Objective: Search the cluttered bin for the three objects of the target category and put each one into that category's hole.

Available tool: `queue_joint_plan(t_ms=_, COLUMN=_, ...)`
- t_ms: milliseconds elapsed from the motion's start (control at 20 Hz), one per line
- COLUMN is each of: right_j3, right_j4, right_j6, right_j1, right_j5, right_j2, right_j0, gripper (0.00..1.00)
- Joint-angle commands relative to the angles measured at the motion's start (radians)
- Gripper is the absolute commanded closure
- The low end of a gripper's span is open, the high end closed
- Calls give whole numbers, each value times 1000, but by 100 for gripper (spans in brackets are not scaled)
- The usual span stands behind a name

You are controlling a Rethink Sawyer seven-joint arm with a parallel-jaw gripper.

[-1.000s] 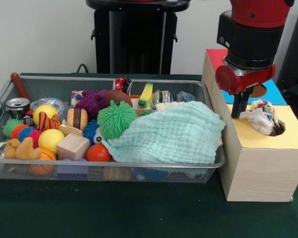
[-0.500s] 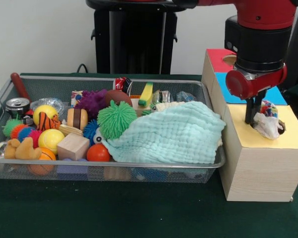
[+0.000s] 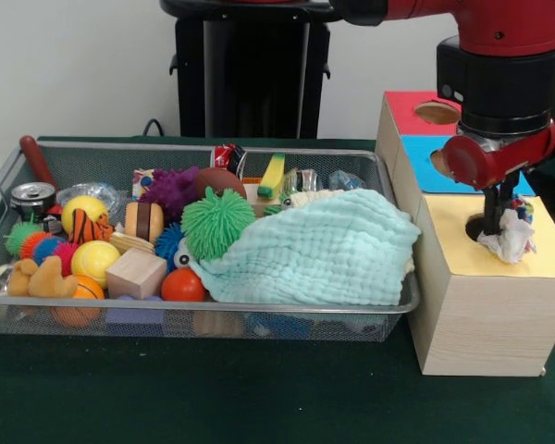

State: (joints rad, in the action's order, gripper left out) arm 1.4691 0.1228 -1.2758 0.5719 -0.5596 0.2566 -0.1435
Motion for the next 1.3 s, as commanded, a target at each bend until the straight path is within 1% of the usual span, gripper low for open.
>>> queue_joint_plan(t_ms=50, right_j3=43, right_j4=34, right_j6=-41, right_j1=-58, right_j5=-74, right_j2=47, right_j0=-4, gripper=100)
queue_joint_plan(t_ms=300, right_j3=-4, right_j4=56, right_j6=-38, right_j1=-95, right_j5=-137, right_j2=4, right_j0=19, gripper=100)
queue_joint_plan(t_ms=450, right_j3=-47, right_j4=70, right_j6=-42, right_j1=-126, right_j5=-164, right_j2=-25, right_j0=42, gripper=100)
queue_joint_plan(t_ms=700, right_j3=-126, right_j4=90, right_j6=-50, right_j1=-209, right_j5=-178, right_j2=-74, right_j0=74, gripper=100)
queue_joint_plan(t_ms=800, right_j3=-135, right_j4=95, right_j6=-41, right_j1=-228, right_j5=-174, right_j2=-87, right_j0=78, gripper=100)
queue_joint_plan(t_ms=900, right_j3=-150, right_j4=106, right_j6=-39, right_j1=-243, right_j5=-206, right_j2=-109, right_j0=92, gripper=100)
queue_joint_plan(t_ms=1100, right_j3=-152, right_j4=114, right_j6=-35, right_j1=-244, right_j5=-253, right_j2=-129, right_j0=102, gripper=100)
queue_joint_plan(t_ms=1300, right_j3=-166, right_j4=115, right_j6=-37, right_j1=-253, right_j5=-256, right_j2=-133, right_j0=110, gripper=100)
